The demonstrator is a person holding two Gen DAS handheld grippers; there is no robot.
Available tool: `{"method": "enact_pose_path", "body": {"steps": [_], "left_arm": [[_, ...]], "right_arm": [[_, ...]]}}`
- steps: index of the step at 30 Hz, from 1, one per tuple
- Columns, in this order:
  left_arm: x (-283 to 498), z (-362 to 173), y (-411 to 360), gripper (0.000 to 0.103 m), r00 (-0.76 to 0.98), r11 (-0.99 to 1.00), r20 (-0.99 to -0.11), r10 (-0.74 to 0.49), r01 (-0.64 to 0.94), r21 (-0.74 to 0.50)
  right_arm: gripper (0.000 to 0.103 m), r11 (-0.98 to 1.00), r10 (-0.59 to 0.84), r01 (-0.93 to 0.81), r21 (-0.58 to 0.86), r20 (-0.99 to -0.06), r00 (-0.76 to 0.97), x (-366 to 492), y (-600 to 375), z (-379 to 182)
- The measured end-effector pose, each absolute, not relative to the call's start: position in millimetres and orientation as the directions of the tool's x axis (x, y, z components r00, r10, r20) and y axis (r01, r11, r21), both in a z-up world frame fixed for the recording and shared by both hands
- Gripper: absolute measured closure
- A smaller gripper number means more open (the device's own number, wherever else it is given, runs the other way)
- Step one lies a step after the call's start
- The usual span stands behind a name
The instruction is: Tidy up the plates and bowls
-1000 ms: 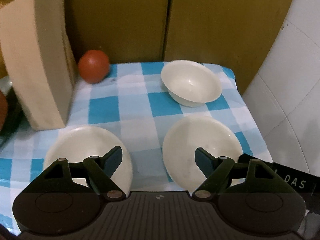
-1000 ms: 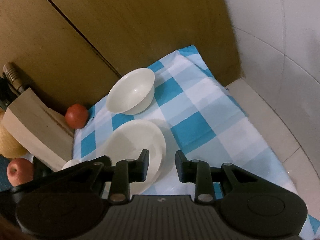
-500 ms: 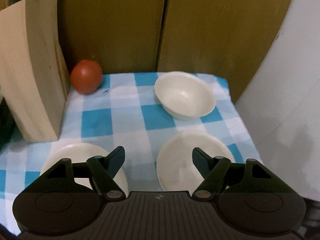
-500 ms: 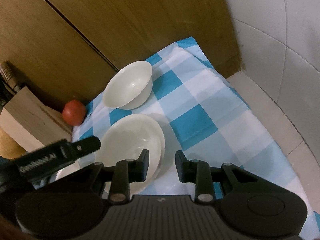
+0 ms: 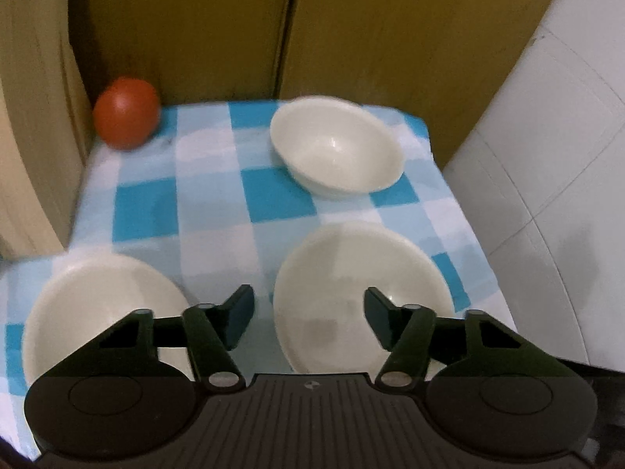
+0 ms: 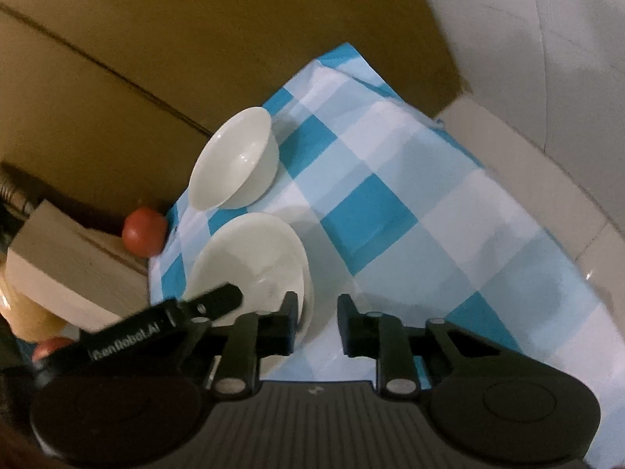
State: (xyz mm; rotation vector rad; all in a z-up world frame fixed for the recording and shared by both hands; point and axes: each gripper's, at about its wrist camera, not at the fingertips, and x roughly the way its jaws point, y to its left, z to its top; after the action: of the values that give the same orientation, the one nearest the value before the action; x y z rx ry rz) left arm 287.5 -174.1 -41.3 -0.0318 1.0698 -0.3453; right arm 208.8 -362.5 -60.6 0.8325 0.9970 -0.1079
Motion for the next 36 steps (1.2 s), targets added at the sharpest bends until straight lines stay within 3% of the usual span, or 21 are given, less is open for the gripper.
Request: {"method": "enact_pose_path", "body": {"steps": [3,6,9,36], "left_arm": [[288,-48,-175,0.053,0.383,0.939,-0.868,-0.316,0.260,-0.226],[284,-53,-184,0.060,0.376,0.947,-0.887,-0.268,0.273,-0.170],[281,-54,-189,0.063,0.371,0.947,-0.894,-0.251,0.285,-0.148],[256,-5,-164,0.059,0.496,0.969,-0.847,-0.191,0.235,-0.080]], "right_arm": [[0.092,0.673,0.295,0.445,0.590,-0.767,0.570,209,-366,-62],[0.094,0.673,0.294,0.441,0.593,-0.762,0.577,208,-365,-61],[0.095,0.680,0.292,0.435,0.591,-0.762,0.578,208,-364,-59],[0.095,0.720,0.342,0.303,0.625,-0.698,0.629,211,-322,-21]]}}
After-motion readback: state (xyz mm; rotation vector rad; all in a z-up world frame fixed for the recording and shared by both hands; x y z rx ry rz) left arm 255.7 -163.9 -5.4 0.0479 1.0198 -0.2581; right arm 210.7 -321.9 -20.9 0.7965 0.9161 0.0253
